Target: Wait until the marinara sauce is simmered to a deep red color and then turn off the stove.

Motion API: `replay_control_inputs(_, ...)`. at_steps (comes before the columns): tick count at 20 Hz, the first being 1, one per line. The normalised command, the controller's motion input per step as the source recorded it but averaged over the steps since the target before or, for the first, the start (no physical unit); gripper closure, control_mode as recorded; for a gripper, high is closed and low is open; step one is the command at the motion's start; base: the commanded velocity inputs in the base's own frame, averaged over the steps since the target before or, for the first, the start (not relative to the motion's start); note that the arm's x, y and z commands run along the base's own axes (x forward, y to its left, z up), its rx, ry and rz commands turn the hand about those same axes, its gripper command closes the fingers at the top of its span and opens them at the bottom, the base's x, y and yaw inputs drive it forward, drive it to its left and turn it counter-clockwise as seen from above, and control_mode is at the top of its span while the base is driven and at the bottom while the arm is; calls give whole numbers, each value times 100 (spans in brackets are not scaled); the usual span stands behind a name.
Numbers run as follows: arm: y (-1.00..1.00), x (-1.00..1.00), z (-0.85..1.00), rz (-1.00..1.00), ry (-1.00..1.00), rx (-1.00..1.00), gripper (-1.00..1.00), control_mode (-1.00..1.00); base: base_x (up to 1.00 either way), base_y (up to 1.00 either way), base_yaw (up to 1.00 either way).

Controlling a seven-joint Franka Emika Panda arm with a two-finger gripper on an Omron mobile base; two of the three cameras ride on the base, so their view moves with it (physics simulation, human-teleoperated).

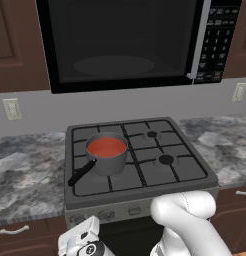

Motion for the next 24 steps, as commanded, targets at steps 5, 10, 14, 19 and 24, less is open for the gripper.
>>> replay_control_inputs(5, 0, 0, 0, 0, 0, 0, 100, -100, 0, 0, 0)
replay_control_inputs(10, 0, 0, 0, 0, 0, 0, 100, -100, 0, 0, 0)
replay_control_inputs(14, 0, 0, 0, 0, 0, 0, 100, -100, 0, 0, 0)
replay_control_inputs(19, 0, 0, 0, 0, 0, 0, 100, -100, 0, 0, 0)
replay_control_inputs(24, 0, 0, 0, 0, 0, 0, 100, -100, 0, 0, 0)
